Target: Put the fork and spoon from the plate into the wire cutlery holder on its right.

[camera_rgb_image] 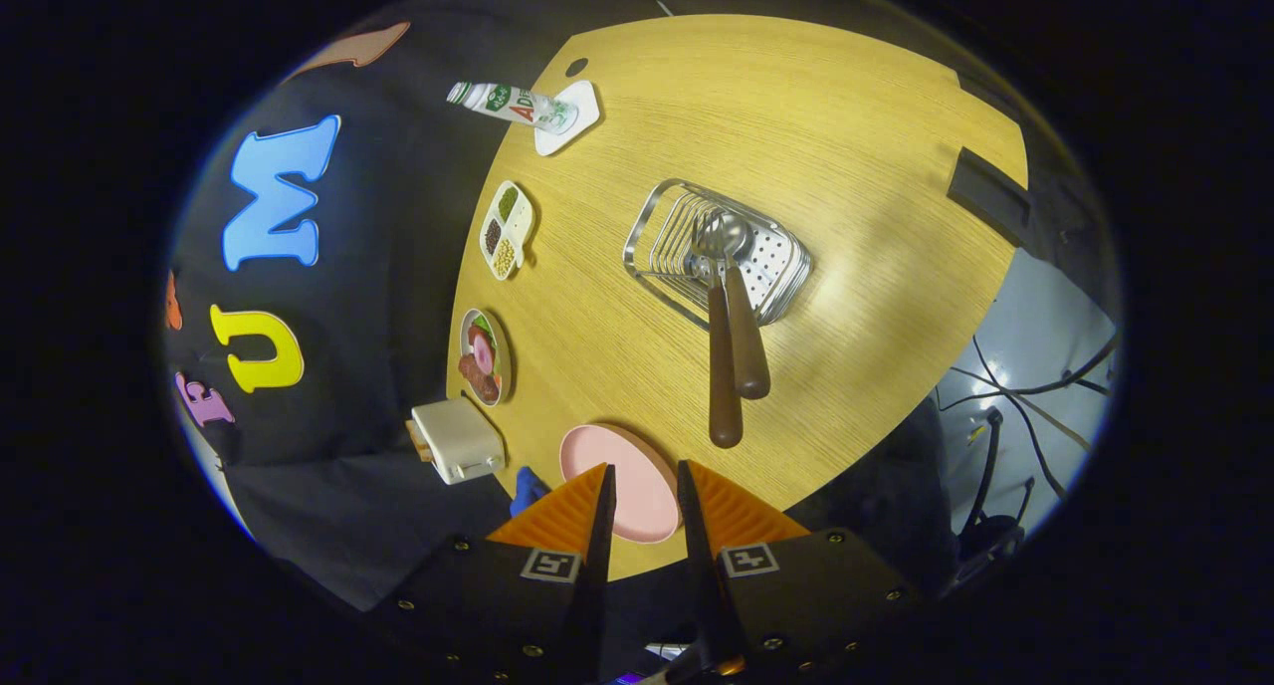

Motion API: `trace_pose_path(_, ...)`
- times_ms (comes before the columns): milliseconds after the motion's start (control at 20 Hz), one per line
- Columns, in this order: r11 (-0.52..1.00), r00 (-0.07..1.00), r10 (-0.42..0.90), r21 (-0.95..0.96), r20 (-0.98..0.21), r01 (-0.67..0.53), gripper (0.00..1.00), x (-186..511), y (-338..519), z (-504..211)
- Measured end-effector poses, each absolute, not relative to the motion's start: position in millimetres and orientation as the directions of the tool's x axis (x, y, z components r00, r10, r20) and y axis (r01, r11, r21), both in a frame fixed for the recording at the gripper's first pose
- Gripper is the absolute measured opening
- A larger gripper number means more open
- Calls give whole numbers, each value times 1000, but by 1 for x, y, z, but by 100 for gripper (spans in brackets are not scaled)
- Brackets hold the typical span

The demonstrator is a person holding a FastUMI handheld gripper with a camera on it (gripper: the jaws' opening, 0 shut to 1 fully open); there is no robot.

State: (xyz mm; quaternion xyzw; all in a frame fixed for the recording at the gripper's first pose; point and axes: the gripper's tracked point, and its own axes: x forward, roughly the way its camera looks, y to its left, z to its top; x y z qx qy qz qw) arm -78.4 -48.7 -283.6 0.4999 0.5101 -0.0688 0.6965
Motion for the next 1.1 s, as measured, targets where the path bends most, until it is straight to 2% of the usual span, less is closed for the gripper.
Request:
trace_pose_path(350, 656, 508, 315, 570, -802, 494, 37, -66, -54, -262)
trace_pose_path(650, 844, 588, 133, 402, -798, 355, 37, -45, -76, -233)
trace_pose_path(900, 913, 695, 17, 295, -718, 282, 37, -25, -92, -191)
trace_pose_path(1100, 949, 803, -85, 197, -590, 245, 37, -11, -106, -152)
